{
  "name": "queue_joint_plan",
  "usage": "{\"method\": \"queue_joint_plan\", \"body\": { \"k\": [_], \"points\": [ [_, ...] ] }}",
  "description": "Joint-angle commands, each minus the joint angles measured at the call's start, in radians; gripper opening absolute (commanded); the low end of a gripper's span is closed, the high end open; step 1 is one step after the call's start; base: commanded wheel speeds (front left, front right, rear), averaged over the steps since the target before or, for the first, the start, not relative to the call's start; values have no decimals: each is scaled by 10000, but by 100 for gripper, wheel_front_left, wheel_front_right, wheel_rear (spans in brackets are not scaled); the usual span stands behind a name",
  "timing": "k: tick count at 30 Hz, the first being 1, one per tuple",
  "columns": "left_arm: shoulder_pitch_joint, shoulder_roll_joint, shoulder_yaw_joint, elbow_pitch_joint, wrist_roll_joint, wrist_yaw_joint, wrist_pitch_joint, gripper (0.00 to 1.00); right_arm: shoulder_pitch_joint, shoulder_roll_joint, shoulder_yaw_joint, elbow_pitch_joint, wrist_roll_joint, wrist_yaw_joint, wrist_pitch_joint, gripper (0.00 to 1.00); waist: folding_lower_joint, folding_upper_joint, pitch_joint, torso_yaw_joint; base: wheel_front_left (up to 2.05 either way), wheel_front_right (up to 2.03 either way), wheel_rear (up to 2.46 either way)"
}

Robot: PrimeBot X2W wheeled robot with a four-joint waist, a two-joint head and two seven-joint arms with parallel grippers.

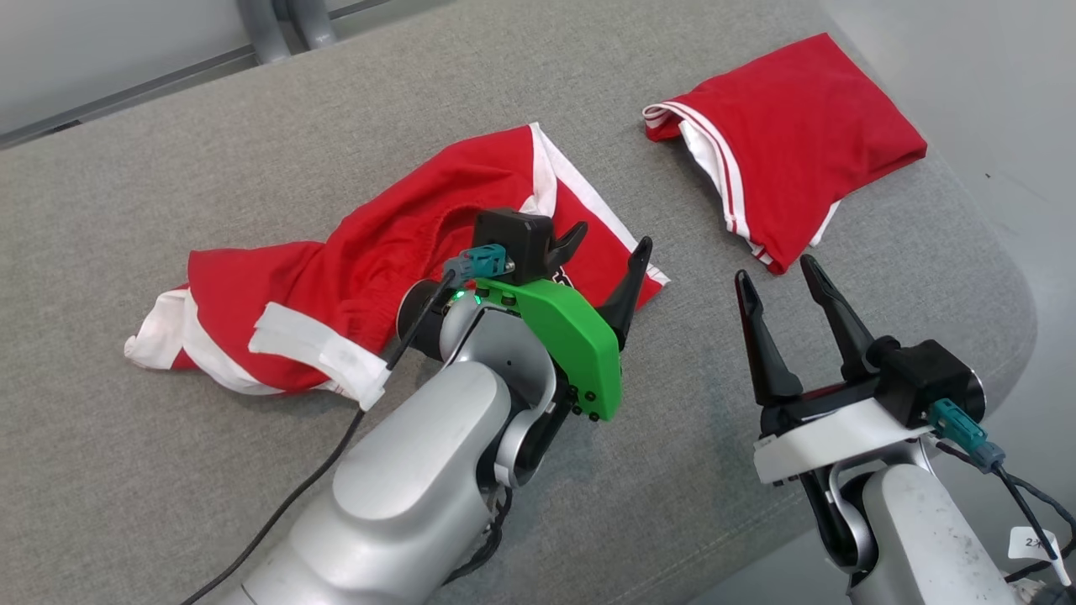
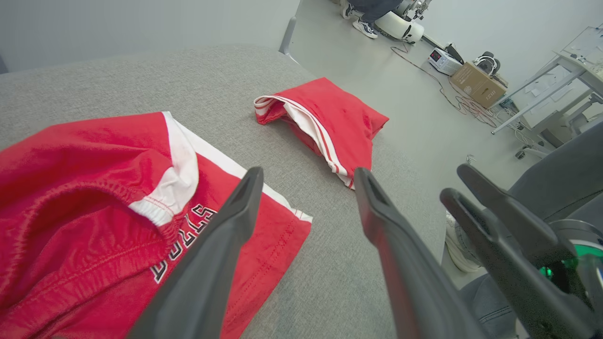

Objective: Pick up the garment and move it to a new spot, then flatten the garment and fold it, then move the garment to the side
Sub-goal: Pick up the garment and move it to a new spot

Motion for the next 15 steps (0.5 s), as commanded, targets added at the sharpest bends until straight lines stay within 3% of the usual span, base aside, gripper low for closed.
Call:
{"method": "queue_joint_plan", "body": {
  "k": [1,8,15],
  "points": [
    [-174,150,-75,-25,236,75,-150,100,61,9,-91,-91,-6,0,-29,100,0,25,217,-97,0,0,0],
    [-747,889,-215,505,1050,201,-372,100,21,6,-134,-214,125,-2,-29,100,0,25,501,32,0,0,0],
    [-1355,932,-567,1617,1457,165,-46,100,-103,6,10,-258,362,0,-29,100,0,25,870,-161,0,0,0]
  ]
}}
